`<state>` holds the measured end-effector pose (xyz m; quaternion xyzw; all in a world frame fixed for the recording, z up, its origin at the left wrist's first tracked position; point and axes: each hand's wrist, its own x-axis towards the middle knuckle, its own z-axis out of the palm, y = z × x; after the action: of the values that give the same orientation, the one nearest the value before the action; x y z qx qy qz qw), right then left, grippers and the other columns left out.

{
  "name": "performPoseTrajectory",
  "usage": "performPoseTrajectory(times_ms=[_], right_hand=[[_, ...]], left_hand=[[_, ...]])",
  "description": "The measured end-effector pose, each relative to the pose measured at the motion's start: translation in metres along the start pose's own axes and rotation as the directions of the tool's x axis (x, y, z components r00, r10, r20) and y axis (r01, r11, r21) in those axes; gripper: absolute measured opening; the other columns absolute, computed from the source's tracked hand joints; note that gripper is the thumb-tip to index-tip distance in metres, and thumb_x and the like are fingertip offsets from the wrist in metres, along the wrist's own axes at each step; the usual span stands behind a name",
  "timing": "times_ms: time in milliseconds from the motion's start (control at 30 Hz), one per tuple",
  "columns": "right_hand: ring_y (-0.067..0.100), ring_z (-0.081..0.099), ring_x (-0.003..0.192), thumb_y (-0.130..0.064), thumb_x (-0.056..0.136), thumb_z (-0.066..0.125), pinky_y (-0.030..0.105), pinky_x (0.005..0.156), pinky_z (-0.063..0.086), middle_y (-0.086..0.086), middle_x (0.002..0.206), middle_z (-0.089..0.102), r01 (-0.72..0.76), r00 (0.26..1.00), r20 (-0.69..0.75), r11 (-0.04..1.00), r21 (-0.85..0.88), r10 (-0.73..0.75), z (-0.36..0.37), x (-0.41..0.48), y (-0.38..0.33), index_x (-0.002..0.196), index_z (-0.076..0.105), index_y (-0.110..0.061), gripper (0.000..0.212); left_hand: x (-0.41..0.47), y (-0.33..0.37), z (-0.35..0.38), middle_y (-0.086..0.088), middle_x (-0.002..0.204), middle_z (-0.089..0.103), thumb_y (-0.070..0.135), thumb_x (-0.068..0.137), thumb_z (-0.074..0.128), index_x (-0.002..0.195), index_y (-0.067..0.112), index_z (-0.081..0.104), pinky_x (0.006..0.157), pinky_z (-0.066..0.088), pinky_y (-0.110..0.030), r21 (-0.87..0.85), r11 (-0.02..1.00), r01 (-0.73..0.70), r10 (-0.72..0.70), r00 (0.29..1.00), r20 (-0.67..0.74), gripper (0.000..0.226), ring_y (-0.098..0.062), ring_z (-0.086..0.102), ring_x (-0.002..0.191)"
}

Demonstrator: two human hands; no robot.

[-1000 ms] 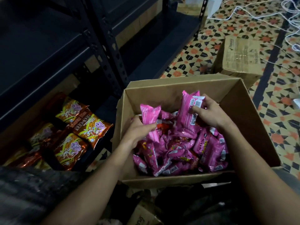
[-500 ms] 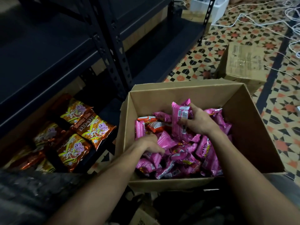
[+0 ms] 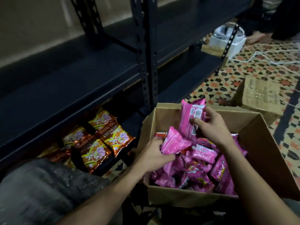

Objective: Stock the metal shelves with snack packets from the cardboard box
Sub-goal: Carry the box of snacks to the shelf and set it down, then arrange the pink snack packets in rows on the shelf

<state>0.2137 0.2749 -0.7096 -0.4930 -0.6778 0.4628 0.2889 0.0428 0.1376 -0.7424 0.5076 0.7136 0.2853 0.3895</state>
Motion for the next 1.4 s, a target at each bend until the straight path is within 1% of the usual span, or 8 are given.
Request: performPoseTrajectory(times_ms=[233, 467, 700, 833, 967, 1100, 1267, 1400], right_hand=[[0.018, 0.066, 0.067, -0.014, 0.087, 0.066, 0.048, 0.058, 0.058, 0.003, 0.083, 0.071, 0.237, 0.968, 0.055, 0.963, 0.13, -0.246, 0.044, -0.001, -0.119, 0.094, 0.061, -0.02, 0.011], [0.019, 0.065, 0.076, -0.011, 0.09, 0.066, 0.039, 0.071, 0.052, 0.007, 0.094, 0.072, 0.385, 0.825, 0.287, 0.856, 0.345, -0.486, 0.15, -0.02, -0.243, 0.099, 0.063, -0.013, 0.009], [0.013, 0.071, 0.074, -0.02, 0.09, 0.07, 0.04, 0.074, 0.059, -0.003, 0.088, 0.074, 0.302, 0.695, 0.504, 0.845, 0.442, -0.512, 0.267, -0.045, -0.314, 0.094, 0.065, -0.023, 0.006], [0.018, 0.073, 0.086, -0.025, 0.091, 0.071, 0.035, 0.072, 0.06, 0.004, 0.097, 0.074, 0.291, 0.67, 0.565, 0.87, 0.397, -0.482, 0.309, -0.058, -0.326, 0.098, 0.064, -0.016, 0.013], [0.022, 0.073, 0.087, -0.028, 0.091, 0.071, 0.043, 0.08, 0.061, 0.006, 0.098, 0.072, 0.29, 0.661, 0.603, 0.893, 0.344, -0.447, 0.342, -0.069, -0.329, 0.102, 0.061, -0.012, 0.021], [0.014, 0.071, 0.084, -0.03, 0.093, 0.069, 0.035, 0.077, 0.058, 0.004, 0.101, 0.072, 0.279, 0.664, 0.614, 0.903, 0.326, -0.427, 0.367, -0.075, -0.323, 0.104, 0.059, -0.015, 0.021], [0.02, 0.067, 0.101, -0.045, 0.09, 0.067, 0.046, 0.096, 0.053, -0.003, 0.106, 0.069, 0.384, 0.681, 0.608, 0.906, 0.178, -0.408, 0.391, -0.071, -0.325, 0.106, 0.057, -0.028, 0.025], [0.034, 0.049, 0.128, -0.058, 0.091, 0.057, 0.049, 0.108, 0.04, 0.012, 0.137, 0.057, 0.529, 0.699, 0.626, 0.839, -0.126, -0.347, 0.402, -0.07, -0.336, 0.137, 0.046, -0.018, 0.062]], left_hand=[[-0.068, 0.024, -0.12, -0.006, 0.089, 0.074, 0.041, 0.062, 0.076, 0.089, 0.013, 0.072, 0.077, 0.054, -0.034, -0.299, 0.943, -0.143, 0.061, 0.962, -0.268, 0.039, -0.016, 0.069, 0.08], [-0.17, 0.01, -0.253, -0.003, 0.082, 0.07, 0.039, 0.061, 0.072, 0.083, 0.018, 0.068, 0.075, 0.048, -0.034, -0.363, 0.902, -0.235, -0.032, 0.8, -0.599, 0.031, -0.019, 0.064, 0.077], [-0.264, -0.031, -0.338, -0.005, 0.086, 0.074, 0.038, 0.068, 0.072, 0.093, 0.016, 0.07, 0.077, 0.048, -0.033, -0.396, 0.906, -0.149, -0.219, 0.637, -0.739, 0.034, -0.017, 0.068, 0.076], [-0.294, -0.059, -0.363, -0.009, 0.085, 0.074, 0.028, 0.087, 0.07, 0.091, 0.017, 0.071, 0.074, 0.048, -0.031, -0.377, 0.925, 0.045, -0.324, 0.613, -0.721, 0.012, -0.02, 0.067, 0.075], [-0.308, -0.075, -0.387, -0.006, 0.081, 0.075, 0.029, 0.087, 0.07, 0.098, 0.009, 0.072, 0.065, 0.049, -0.024, -0.381, 0.912, 0.15, -0.393, 0.586, -0.709, 0.022, -0.017, 0.068, 0.07], [-0.314, -0.094, -0.404, -0.005, 0.077, 0.073, 0.029, 0.083, 0.072, 0.092, 0.011, 0.07, 0.065, 0.049, -0.025, -0.396, 0.888, 0.234, -0.457, 0.555, -0.695, 0.02, -0.018, 0.066, 0.068], [-0.304, -0.109, -0.406, -0.009, 0.087, 0.076, 0.028, 0.083, 0.073, 0.1, 0.006, 0.072, 0.067, 0.051, -0.027, -0.418, 0.888, 0.193, -0.452, 0.538, -0.712, 0.028, -0.019, 0.07, 0.073], [-0.311, -0.118, -0.402, 0.002, 0.072, 0.073, 0.032, 0.087, 0.07, 0.092, 0.015, 0.071, 0.061, 0.048, -0.024, -0.46, 0.882, 0.1, -0.456, 0.422, -0.784, 0.017, -0.012, 0.066, 0.065]])
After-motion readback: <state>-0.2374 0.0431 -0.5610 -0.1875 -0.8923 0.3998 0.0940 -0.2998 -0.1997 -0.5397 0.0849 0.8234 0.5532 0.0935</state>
